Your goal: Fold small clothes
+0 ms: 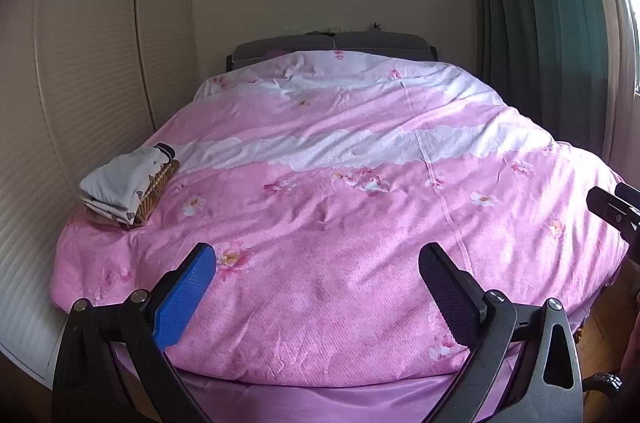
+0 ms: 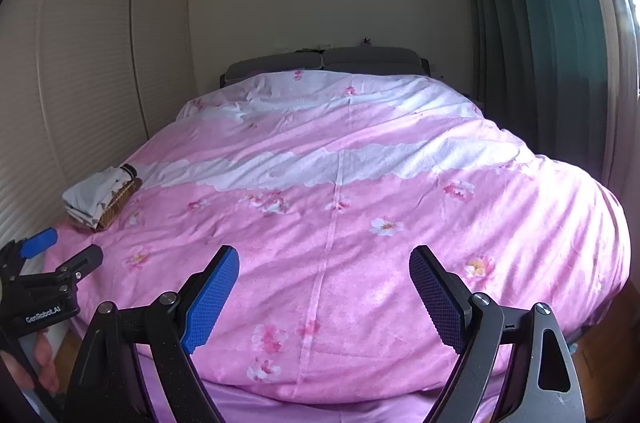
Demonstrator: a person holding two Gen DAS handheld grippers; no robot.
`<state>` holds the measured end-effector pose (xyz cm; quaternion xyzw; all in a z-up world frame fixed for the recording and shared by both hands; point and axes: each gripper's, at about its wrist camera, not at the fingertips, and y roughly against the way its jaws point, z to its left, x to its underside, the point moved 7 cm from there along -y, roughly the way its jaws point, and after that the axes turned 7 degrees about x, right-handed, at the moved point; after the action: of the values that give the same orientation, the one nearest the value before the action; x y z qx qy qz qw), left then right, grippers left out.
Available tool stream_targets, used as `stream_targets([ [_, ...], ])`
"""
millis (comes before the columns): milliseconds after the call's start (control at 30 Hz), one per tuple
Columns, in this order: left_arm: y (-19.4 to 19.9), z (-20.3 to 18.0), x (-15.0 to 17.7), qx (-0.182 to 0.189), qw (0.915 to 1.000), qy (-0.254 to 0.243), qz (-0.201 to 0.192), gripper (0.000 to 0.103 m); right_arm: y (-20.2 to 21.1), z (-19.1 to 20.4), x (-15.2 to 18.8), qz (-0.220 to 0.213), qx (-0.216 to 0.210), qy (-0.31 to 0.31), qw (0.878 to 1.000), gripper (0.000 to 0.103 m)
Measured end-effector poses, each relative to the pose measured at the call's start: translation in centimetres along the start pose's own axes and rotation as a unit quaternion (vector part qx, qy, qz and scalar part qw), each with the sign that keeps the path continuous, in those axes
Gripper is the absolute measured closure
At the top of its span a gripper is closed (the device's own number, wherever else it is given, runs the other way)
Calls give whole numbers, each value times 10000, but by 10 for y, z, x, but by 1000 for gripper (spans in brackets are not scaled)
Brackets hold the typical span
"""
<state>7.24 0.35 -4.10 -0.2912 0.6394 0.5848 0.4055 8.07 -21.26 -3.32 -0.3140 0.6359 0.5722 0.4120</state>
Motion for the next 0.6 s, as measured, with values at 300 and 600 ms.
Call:
stream_targets([
  [300,1,-2,-1,3,10000,-10,-12,0,2,-2,-2,-39,19,-36,10000,15],
  [600,0,-3,1,42,10000,-14,8,0,2,-3,-3,-28,25,-45,10000,15],
])
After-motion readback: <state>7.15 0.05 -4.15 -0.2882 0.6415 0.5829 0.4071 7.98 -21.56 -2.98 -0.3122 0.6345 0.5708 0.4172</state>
